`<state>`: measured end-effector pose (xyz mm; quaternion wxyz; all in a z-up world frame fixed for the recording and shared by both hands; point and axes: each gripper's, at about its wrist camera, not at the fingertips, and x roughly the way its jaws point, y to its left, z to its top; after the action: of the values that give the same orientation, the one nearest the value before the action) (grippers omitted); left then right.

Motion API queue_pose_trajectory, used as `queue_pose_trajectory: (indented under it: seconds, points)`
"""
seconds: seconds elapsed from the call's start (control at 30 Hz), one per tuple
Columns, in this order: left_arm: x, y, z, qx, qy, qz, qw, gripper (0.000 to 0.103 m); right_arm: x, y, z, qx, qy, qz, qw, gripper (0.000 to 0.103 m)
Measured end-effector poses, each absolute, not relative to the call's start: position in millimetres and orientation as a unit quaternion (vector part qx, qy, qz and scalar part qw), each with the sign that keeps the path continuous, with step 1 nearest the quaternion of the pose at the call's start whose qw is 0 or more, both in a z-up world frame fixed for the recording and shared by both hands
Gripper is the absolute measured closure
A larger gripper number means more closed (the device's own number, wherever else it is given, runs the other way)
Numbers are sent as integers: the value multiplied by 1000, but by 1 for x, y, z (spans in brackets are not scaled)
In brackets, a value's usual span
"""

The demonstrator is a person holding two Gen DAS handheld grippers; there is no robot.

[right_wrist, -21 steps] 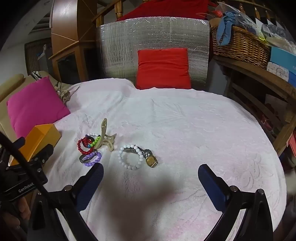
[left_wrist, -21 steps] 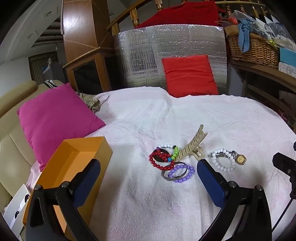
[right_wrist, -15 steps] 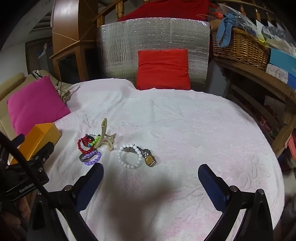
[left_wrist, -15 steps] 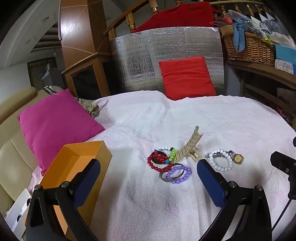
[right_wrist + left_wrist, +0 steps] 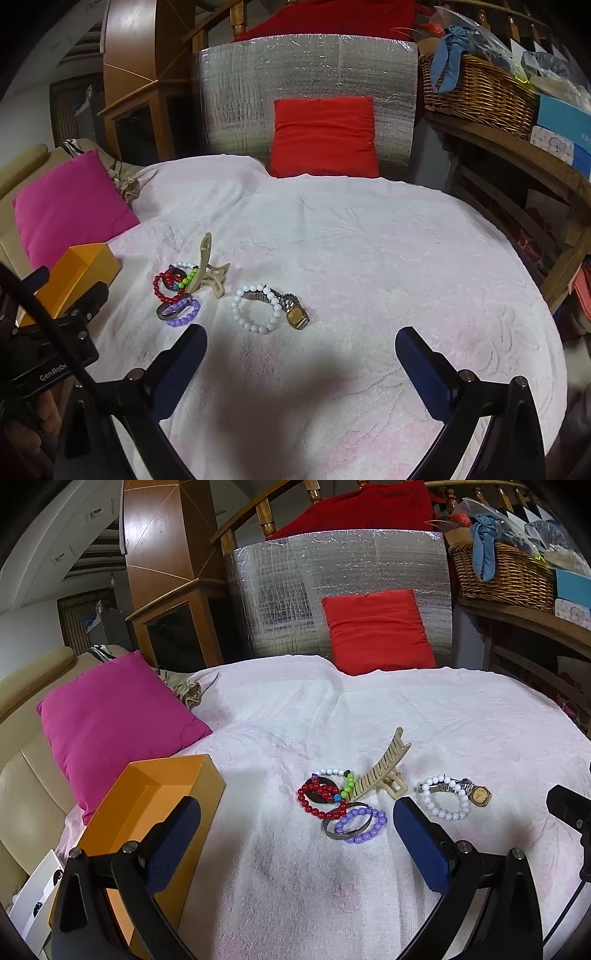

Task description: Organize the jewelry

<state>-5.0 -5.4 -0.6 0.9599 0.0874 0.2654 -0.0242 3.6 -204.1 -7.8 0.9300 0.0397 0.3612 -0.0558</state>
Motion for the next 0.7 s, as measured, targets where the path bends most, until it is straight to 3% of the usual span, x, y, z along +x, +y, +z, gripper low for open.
queue_pose_trajectory:
  seconds: [0.7]
  points:
    - [-2, -4, -3, 73, 271, -25, 960, 0, 5, -201, -11, 38, 364, -55, 929, 0]
